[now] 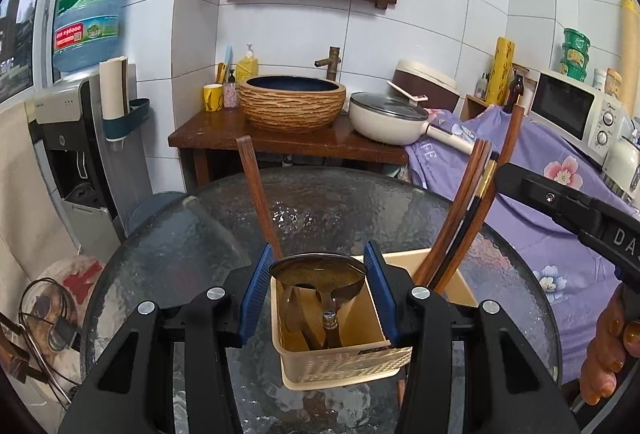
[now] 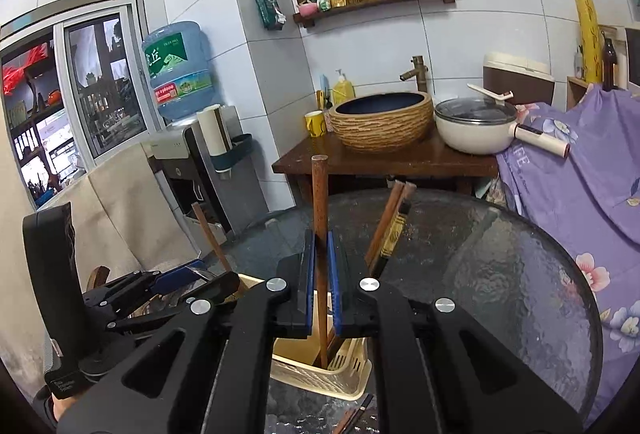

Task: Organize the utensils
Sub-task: 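Lower the spoon and chopstick into the holder and open both tools, then move both tools back to the table while the right tool grips the black chopstick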

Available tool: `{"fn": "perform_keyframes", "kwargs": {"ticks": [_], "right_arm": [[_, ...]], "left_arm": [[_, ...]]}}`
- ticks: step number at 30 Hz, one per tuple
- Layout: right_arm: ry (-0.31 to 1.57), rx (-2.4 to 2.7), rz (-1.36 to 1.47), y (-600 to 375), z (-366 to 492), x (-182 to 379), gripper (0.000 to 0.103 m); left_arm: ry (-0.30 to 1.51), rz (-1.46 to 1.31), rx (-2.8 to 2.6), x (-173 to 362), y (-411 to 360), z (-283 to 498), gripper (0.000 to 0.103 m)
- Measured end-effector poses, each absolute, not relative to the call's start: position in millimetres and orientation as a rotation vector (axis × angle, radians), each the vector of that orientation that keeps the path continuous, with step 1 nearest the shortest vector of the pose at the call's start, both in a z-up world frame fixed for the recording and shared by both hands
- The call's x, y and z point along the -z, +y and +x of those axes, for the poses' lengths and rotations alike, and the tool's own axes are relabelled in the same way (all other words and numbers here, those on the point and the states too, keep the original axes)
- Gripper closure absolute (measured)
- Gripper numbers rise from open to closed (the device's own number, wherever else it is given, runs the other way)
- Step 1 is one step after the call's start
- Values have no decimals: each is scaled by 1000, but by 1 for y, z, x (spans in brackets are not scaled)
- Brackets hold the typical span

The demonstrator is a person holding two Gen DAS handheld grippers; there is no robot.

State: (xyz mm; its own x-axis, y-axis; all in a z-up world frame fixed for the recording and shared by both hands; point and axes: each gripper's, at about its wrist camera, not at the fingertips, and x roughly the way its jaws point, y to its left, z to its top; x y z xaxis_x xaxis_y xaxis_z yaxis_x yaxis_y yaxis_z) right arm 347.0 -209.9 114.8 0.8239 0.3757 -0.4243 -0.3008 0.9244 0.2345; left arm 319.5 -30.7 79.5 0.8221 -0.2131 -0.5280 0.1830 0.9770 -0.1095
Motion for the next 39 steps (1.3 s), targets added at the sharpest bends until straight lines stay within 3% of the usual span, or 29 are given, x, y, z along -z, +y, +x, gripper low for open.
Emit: {"fn": "perform_keyframes", "kwargs": {"ticks": [12, 14, 16, 18, 21, 24, 25, 32, 39], "right_arm": [[512, -340, 194, -219, 352, -97, 96], [509, -343, 212, -225, 351, -95, 93], [486, -326, 212, -229, 345, -96, 70], [426, -301, 204, -235, 328, -98, 53], [380, -276, 154, -236, 303, -96, 50], [399, -239, 104, -236, 279, -75, 30], [444, -228, 75, -234, 273, -60, 28], [726, -190, -15, -204, 258, 34, 28], [812, -151, -179, -170, 250, 72, 28]], "left_arm": [[592, -13, 219, -62, -39, 320, 57], [570, -9, 220, -65, -38, 315, 48], [530, -8, 206, -72, -36, 306, 24], [477, -17, 205, -82, -32, 289, 20], [433, -42, 211, -89, -24, 269, 11], [406, -105, 175, -80, -7, 242, 7], [413, -114, 169, -75, -5, 236, 7], [567, -144, 84, -12, 11, 215, 7], [647, -180, 77, 20, 17, 202, 7]]}}
